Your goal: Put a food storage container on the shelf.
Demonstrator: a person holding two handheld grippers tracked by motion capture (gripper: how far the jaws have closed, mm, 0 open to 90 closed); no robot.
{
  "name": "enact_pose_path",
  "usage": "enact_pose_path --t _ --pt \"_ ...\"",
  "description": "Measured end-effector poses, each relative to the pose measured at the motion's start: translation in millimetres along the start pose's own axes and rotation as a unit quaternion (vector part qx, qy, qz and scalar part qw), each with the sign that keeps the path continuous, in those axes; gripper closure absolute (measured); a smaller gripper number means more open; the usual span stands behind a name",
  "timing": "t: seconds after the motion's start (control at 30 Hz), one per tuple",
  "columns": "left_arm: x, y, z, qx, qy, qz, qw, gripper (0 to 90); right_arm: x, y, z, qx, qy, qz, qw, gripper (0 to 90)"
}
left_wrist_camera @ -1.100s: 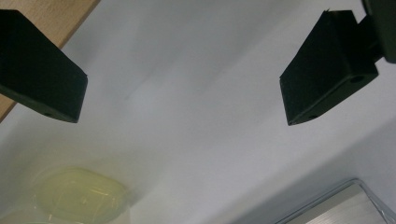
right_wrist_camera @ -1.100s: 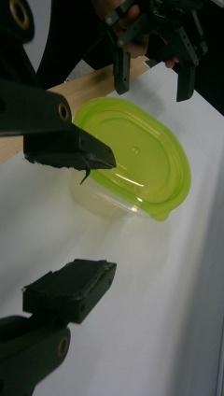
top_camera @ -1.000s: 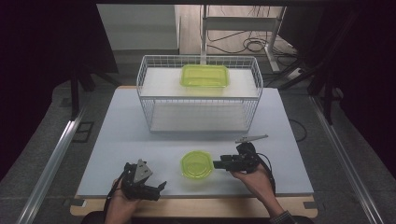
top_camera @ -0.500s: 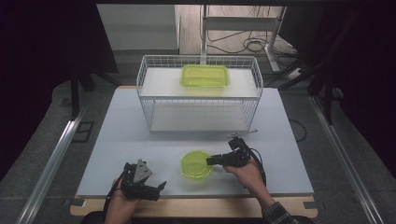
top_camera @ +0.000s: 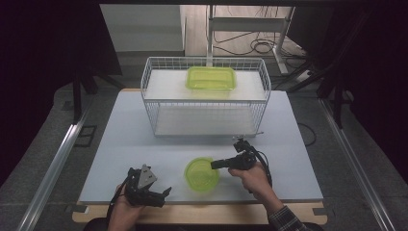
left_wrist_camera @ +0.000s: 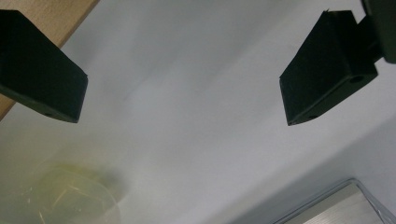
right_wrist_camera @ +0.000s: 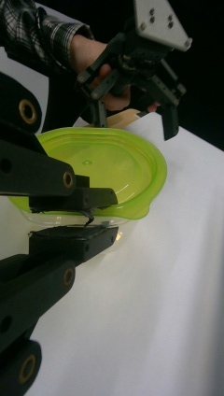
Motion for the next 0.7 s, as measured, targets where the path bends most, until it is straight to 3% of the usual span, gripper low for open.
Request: enact_pose_path --t 0.7 --pt "0.4 0.3 0.1 -0.004 -0.001 -0.001 1.0000 0.7 -41.9 5.8 36.9 0.013 -0.065 0.006 0.9978 81.1"
Point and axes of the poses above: each handheld gripper's, and its own axes: x roughly forward along the jaws, z roughly out of its top, y roughly to its left, the point moved 9 cm from there along x, roughly forward along the jaws, and after that the axes turned 9 degrees about -x, right-handed, at the moved point
